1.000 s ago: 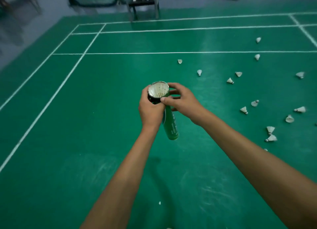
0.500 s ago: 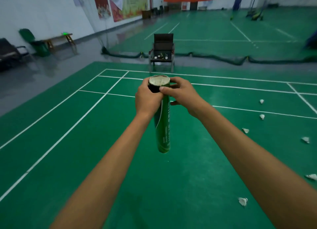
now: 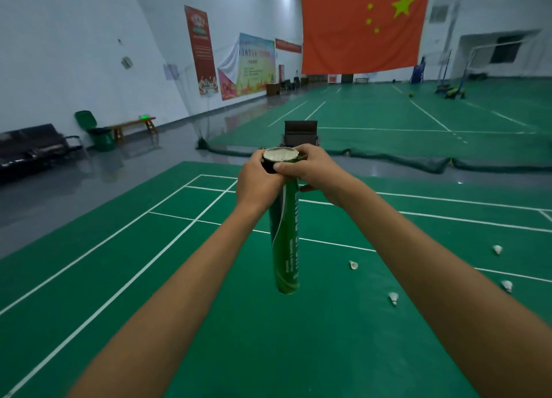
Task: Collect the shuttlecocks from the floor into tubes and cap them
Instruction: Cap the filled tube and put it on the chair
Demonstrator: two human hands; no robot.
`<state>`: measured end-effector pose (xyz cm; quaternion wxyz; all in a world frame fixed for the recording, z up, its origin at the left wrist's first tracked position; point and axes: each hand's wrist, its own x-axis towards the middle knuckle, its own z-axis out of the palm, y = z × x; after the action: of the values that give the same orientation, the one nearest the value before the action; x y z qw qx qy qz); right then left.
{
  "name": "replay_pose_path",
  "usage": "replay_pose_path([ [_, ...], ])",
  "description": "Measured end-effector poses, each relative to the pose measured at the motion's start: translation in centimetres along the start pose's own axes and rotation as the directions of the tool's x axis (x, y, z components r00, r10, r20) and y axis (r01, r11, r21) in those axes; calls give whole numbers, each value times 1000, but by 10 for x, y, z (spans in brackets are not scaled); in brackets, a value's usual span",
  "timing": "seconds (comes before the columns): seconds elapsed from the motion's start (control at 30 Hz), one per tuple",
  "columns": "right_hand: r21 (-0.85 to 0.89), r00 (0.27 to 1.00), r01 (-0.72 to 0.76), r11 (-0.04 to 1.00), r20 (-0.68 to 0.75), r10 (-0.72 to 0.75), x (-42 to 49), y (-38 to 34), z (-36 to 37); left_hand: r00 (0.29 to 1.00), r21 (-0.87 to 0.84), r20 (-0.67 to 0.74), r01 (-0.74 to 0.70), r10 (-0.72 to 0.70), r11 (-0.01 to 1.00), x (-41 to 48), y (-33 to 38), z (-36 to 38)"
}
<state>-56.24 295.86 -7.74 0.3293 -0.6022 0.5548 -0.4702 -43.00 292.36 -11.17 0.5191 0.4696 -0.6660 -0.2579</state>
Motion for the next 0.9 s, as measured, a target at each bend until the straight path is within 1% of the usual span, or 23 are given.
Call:
replay_pose_path([
  [0.13, 13, 999, -2, 1000, -34, 2, 85, 18, 10, 1000, 2, 1, -4, 4, 1000, 76, -36, 21],
  [0.3, 40, 998, -32, 999, -46, 34, 204, 59, 28, 1000, 1, 3, 27, -27, 1000, 181, -106, 53],
  [0.4, 28, 997, -46, 999, -55, 47, 283, 79, 33, 1000, -5, 26, 17, -16, 1000, 253, -141, 74],
  [0.6, 45, 987, -52, 998, -149, 58, 450, 103, 25, 996, 24, 78, -51, 49, 998, 420, -192, 121],
  [0.73, 79, 984, -33, 996, -171, 46, 546, 124, 11, 992, 32, 85, -100, 97, 994, 510, -218, 155],
  [0.9, 67, 984, -12, 998, -175, 24, 655, 180, -9, 994, -2, 89, -62, 62, 998, 606, -275, 214],
])
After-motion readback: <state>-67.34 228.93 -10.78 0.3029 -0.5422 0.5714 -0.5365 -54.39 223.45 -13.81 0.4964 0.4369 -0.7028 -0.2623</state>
